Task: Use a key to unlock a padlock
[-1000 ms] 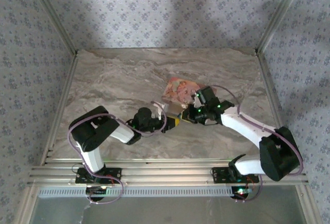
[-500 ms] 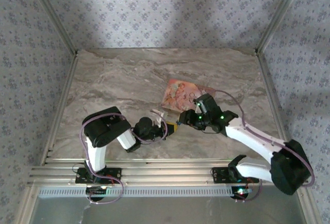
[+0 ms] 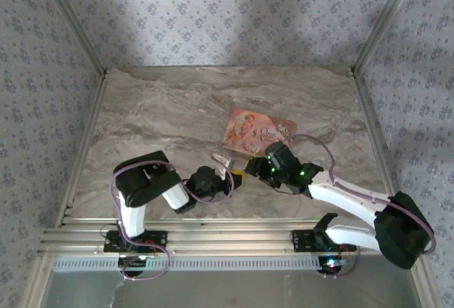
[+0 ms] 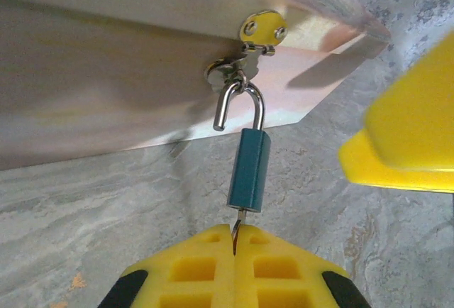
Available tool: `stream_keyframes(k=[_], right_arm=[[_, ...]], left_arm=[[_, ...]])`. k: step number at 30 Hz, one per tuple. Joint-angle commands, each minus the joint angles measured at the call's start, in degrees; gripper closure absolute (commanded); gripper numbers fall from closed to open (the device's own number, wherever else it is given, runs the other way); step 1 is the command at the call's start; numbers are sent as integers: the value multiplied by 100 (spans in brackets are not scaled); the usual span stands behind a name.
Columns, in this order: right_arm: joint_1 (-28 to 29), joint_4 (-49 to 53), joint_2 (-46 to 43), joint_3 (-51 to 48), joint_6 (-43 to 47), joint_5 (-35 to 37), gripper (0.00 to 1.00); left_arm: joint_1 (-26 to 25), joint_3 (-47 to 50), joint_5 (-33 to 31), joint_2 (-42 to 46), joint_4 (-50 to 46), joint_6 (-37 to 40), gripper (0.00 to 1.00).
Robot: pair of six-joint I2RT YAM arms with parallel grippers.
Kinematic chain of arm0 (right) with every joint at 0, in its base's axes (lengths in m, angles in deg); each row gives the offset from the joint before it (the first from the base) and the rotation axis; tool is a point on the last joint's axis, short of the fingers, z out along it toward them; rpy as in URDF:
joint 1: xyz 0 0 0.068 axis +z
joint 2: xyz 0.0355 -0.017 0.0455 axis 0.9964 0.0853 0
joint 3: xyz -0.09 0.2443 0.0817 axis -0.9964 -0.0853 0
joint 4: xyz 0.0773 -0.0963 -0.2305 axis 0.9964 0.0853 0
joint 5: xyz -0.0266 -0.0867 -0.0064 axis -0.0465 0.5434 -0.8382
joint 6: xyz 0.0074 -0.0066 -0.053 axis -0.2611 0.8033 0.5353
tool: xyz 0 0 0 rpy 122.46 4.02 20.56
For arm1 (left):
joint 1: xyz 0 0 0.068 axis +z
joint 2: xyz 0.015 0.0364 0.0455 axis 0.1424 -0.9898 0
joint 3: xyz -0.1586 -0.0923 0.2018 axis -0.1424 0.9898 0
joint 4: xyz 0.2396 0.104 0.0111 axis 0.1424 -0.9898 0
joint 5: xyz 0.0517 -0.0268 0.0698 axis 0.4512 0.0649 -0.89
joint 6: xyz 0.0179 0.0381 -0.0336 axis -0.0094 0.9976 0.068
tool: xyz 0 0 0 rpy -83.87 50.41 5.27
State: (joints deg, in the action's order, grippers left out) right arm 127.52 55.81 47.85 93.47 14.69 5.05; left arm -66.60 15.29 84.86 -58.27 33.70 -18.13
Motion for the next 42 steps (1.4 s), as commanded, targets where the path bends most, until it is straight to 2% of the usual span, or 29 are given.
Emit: stream_keyframes(k=[1, 7, 16, 23, 42], right_arm=[[88, 116, 236, 368, -160, 270, 44], [153, 362, 638, 717, -202, 312, 43], [181, 707, 831, 860, -327, 391, 46], [171, 594, 812, 758, -481, 474, 54], [57, 260, 1038, 732, -705, 459, 56]], left_arm=[[-197, -150, -425, 355, -470, 652, 100], [-531, -450, -929, 703, -1459, 1476, 100], [-802, -706, -1596, 864, -2071, 2103, 100], [-871, -699, -1712, 856, -2013, 2198, 100], [-1117, -699, -2029, 597, -1433, 2250, 100]])
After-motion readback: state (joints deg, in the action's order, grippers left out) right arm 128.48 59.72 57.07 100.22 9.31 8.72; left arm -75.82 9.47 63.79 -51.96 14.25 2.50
